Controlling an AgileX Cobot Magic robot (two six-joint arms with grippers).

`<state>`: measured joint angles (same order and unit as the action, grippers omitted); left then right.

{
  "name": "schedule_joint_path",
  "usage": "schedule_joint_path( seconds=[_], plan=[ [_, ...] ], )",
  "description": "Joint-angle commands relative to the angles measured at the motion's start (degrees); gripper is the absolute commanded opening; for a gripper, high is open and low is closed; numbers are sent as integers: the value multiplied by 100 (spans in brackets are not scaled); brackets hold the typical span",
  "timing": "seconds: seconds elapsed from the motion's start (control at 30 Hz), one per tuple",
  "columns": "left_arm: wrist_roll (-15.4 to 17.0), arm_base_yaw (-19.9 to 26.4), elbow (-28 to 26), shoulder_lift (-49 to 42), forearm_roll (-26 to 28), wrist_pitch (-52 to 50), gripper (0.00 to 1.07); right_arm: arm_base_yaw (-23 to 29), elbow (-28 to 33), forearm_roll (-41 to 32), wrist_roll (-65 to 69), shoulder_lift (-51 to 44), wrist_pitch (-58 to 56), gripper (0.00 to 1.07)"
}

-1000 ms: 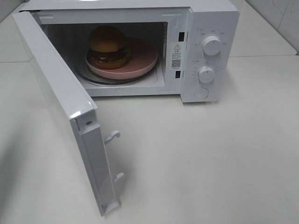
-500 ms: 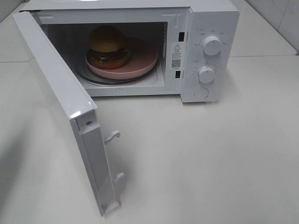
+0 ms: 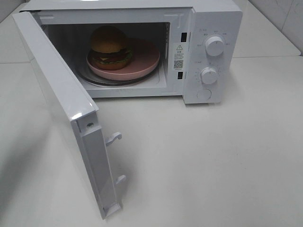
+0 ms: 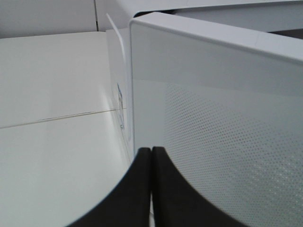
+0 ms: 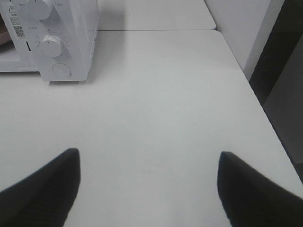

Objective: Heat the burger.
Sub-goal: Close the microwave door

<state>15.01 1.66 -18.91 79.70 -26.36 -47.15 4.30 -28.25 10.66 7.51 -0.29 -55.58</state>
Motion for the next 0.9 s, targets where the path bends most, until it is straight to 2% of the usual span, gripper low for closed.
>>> schedule_joint_path(
  seconds=[0.03,0.17,0.4,0.43,0.53,0.6,0.9],
  plan=[
    [172,23,-229,309,-275,-264,0,-40,11,-6,23,-160,29,76],
    [350,23,-516,705,-453,-418,0,-40,11,-6,23,-160,29,76],
    [344,-258,-779,1100,-625,-470,0,-40,11,-6,23,-160,29,75],
    [344,-447,-865,1203,-579,-470,0,-40,11,-6,23,-160,29,75],
    [338,-516,-894,1243,-539,-470,0,-40,11,-6,23,-160,29,75],
    [286,-819,-991,1392,-390,-470,0,-40,11,-6,23,-160,29,75],
    [178,-1238,-1008,1427,-206,-487,0,-40,11,-6,23,-160,29,75]
  ],
)
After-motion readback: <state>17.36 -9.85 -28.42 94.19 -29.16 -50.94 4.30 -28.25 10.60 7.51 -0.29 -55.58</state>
